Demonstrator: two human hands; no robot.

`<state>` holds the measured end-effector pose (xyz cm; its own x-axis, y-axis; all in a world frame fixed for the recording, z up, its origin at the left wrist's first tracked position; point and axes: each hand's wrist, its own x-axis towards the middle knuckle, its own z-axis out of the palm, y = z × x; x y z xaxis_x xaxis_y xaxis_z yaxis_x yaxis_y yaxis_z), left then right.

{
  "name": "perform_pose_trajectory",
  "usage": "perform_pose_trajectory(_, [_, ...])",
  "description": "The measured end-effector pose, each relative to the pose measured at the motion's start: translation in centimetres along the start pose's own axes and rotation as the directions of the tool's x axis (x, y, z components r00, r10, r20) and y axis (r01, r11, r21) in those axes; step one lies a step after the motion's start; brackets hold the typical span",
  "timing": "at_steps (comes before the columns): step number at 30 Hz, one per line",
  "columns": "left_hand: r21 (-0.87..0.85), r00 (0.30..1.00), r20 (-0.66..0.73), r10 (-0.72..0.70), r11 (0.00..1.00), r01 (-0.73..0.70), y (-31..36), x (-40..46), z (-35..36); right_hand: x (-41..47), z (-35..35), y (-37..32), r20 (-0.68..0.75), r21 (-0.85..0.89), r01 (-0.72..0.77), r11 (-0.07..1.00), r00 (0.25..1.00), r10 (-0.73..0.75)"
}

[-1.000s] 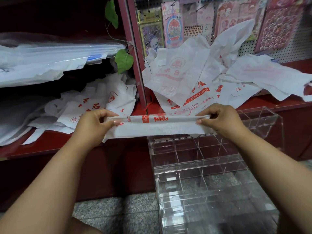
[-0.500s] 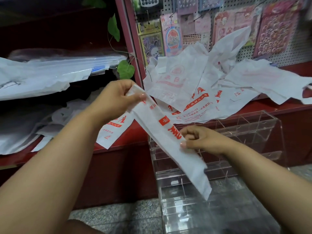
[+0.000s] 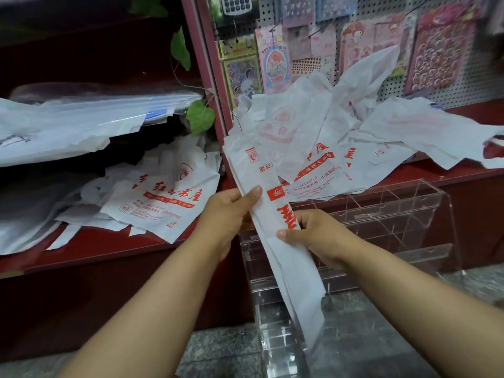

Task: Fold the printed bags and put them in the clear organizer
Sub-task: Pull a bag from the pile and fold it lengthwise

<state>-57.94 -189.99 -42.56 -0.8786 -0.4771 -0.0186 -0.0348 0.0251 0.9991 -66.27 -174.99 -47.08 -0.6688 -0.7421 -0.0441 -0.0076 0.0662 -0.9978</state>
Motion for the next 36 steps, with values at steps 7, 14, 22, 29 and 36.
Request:
perform_pose_trajectory(7, [0.133,0.943,-0.28,0.179,0.98,-0.147,-0.7,0.8,-1.2,-0.4,0.5,1.5,0.227,-0.397,-0.036,0.917,0.964,0.136])
perform_pose_trajectory(14, [0.178,0.941,-0.259,0.218,0.968,-0.176,-1.0,0.5,-1.2,0.1,0.8,1.4,0.052,-0.234,0.02,0.972,0.999,-0.008])
perform_pose_trajectory(22, [0.202,0.965,-0.191,0.18,0.969,-0.141,-1.2,-0.2,-1.2,0.8,0.8,1.2,-0.11,-0.222,0.062,0.973,0.99,-0.088])
perform_pose_trajectory(29, [0.159,0.928,-0.291,0.232,0.968,-0.192,-1.7,-0.4,-0.5,0.4,1.6,1.1,-0.146,-0.227,0.121,0.966,0.977,-0.157])
perform_pose_trajectory(36, [0.141,0.906,-0.295,0.304,0.951,-0.274,-1.4,-0.7,-0.3,0.5,1.7,1.4,-0.161,-0.17,0.107,0.98,0.978,-0.135])
